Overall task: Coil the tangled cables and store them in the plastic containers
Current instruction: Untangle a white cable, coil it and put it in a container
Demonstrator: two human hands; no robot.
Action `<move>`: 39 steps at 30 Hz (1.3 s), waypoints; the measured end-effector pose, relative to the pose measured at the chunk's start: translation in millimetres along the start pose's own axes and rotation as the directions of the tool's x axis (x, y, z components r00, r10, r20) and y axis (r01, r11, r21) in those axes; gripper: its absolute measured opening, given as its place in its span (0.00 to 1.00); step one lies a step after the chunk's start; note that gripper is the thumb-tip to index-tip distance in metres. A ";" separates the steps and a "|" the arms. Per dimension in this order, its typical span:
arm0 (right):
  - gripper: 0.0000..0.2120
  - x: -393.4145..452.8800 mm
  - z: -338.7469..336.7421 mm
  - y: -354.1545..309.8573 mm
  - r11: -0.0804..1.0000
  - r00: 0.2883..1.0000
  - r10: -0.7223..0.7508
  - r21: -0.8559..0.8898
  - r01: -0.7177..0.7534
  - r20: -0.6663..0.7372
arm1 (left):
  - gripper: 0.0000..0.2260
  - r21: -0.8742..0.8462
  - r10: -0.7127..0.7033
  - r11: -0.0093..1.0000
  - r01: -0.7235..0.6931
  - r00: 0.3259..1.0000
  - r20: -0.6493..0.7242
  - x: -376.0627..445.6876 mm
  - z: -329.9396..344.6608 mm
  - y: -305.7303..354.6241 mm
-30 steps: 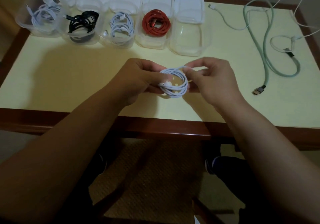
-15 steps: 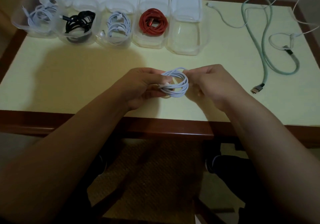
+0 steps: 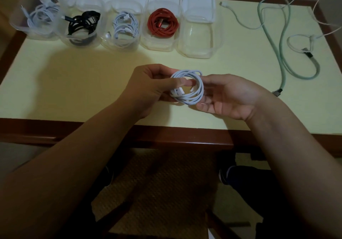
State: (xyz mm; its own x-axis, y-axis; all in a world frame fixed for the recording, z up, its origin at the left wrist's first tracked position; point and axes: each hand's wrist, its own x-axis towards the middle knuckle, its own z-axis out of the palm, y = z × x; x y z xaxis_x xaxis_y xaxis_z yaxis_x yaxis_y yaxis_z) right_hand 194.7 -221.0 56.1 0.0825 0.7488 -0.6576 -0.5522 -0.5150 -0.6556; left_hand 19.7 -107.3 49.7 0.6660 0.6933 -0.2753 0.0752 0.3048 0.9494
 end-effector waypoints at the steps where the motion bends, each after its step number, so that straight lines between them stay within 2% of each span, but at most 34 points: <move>1: 0.16 -1.1 0.1 -0.7 1.000 1.000 0.010 0.019 -0.011 0.021 | 0.11 0.014 0.028 1.000 -0.028 1.000 -0.011 -0.4 -0.6 -0.4; 6: 0.26 -4.7 5.6 2.8 0.990 0.997 0.015 0.139 -0.026 0.081 | 0.06 0.078 0.114 0.991 -0.108 0.991 -0.067 2.6 -4.2 -4.2; 7: 0.26 -4.6 6.9 3.7 0.989 0.998 0.002 0.150 -0.012 0.070 | 0.06 0.115 0.141 0.985 -0.131 0.987 -0.084 3.0 -4.6 -3.8; 11: 0.14 -6.9 11.6 3.8 0.991 0.998 -0.048 0.129 0.044 0.031 | 0.06 0.251 0.253 0.943 -0.219 0.961 -0.114 3.7 -8.2 -2.5; 14: 0.13 -8.0 12.6 5.7 0.998 0.998 -0.061 0.032 0.060 0.027 | 0.05 0.383 0.360 0.877 -0.289 0.924 -0.127 3.3 -10.2 -3.8; 17: 0.13 -8.8 17.3 8.9 0.997 0.997 -0.066 0.038 0.065 0.041 | 0.05 0.487 0.459 0.795 -0.362 0.884 -0.092 -1.0 -8.4 -5.1; 20: 0.14 -10.0 21.5 12.2 0.985 0.988 -0.153 -0.082 0.154 0.021 | 0.05 0.550 0.520 0.728 -0.410 0.853 -0.053 -5.1 -3.7 -8.1; 24: 0.17 -8.3 23.5 15.4 0.933 0.968 -0.250 -0.274 0.235 -0.023 | 0.05 0.532 0.492 0.753 -0.388 0.868 -0.063 -2.5 -1.6 -13.7; 29: 0.12 -7.5 23.2 10.4 0.913 0.946 -0.316 -0.294 0.283 -0.069 | 0.06 0.418 0.403 0.852 -0.316 0.905 -0.138 5.2 -8.3 -10.2; 32: 0.07 -3.1 26.8 6.8 0.868 0.914 -0.396 -0.362 0.341 -0.089 | 0.08 0.314 0.307 0.916 -0.250 0.940 -0.149 8.9 -15.9 -3.1; 35: 0.07 3.9 33.8 0.1 0.848 0.888 -0.443 -0.380 0.371 -0.122 | 0.08 0.181 0.245 0.959 -0.218 0.959 -0.144 10.1 -19.7 4.6; 37: 0.07 8.2 39.0 -12.3 0.814 0.851 -0.502 -0.414 0.406 -0.152 | 0.09 0.132 0.208 0.974 -0.186 0.962 -0.177 11.8 -20.9 10.1; 39: 0.05 14.7 42.9 -32.3 0.739 0.779 -0.600 -0.499 0.453 -0.181 | 0.12 0.133 0.153 0.983 -0.126 0.963 -0.222 16.6 -26.4 12.8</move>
State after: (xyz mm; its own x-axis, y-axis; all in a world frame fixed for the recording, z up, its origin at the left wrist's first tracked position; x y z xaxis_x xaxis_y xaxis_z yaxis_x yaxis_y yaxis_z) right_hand 178.2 -175.5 83.5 0.5455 0.8172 -0.1862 0.0434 -0.2494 -0.9674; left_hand 12.1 -74.6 53.3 0.4881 0.8592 -0.1534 0.0887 0.1260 0.9881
